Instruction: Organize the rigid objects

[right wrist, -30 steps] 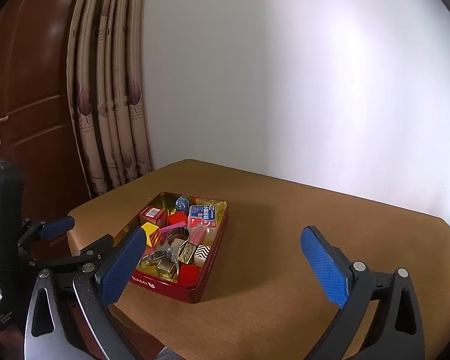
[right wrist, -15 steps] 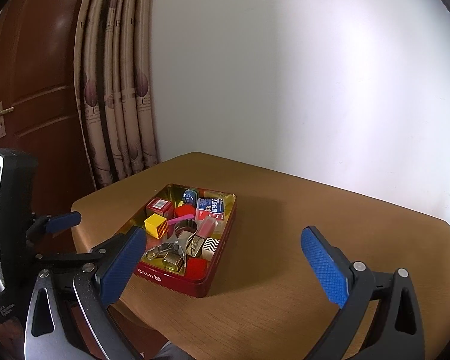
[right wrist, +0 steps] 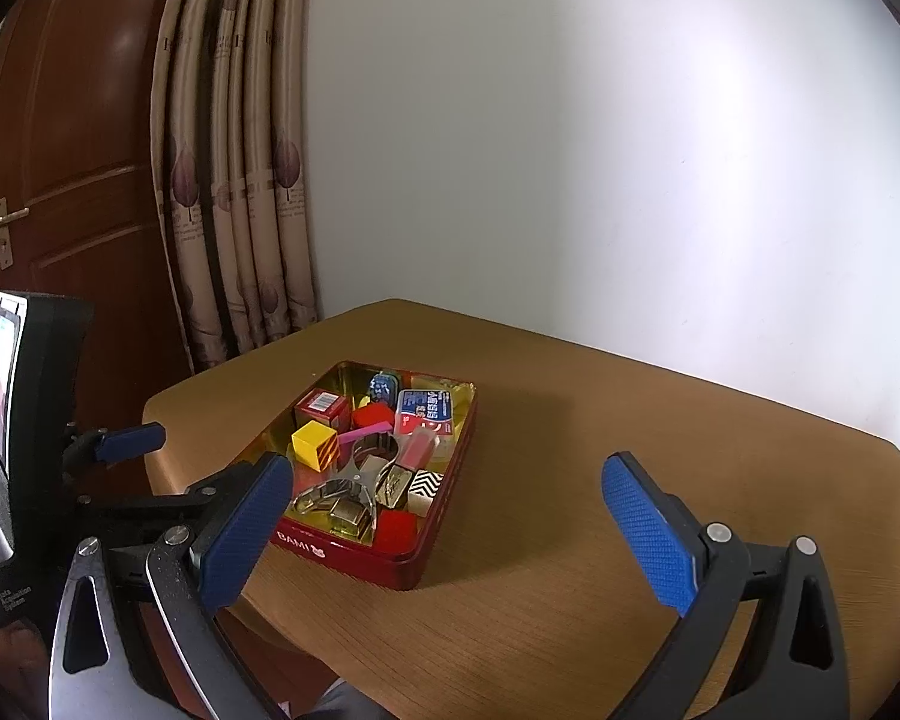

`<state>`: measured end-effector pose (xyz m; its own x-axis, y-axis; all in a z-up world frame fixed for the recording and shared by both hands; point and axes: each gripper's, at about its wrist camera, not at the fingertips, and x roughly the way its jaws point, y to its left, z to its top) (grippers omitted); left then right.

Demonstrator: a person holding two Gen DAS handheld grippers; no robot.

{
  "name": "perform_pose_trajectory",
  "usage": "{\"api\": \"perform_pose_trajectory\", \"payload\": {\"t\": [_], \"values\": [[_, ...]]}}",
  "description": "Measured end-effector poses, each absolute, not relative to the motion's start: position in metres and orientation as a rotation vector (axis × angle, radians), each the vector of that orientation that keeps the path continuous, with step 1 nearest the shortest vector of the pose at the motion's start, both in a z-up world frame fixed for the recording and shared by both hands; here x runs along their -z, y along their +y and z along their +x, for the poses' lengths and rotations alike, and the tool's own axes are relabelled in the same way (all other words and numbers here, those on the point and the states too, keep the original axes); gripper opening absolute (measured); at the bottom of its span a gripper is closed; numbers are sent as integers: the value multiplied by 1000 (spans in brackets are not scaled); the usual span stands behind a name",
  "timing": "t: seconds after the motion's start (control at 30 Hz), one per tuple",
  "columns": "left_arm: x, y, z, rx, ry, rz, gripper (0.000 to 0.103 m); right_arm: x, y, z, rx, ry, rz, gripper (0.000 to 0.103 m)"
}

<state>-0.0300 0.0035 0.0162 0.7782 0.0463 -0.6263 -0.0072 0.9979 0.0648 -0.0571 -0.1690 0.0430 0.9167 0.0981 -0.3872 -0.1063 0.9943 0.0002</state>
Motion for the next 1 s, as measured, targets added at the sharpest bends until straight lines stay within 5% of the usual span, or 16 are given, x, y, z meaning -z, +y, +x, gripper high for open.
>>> {"api": "perform_pose_trajectory", "payload": {"t": [1.0], "values": [[1, 2, -26, -16, 689, 81, 86, -34, -168, -56, -124, 424, -20, 102]]}}
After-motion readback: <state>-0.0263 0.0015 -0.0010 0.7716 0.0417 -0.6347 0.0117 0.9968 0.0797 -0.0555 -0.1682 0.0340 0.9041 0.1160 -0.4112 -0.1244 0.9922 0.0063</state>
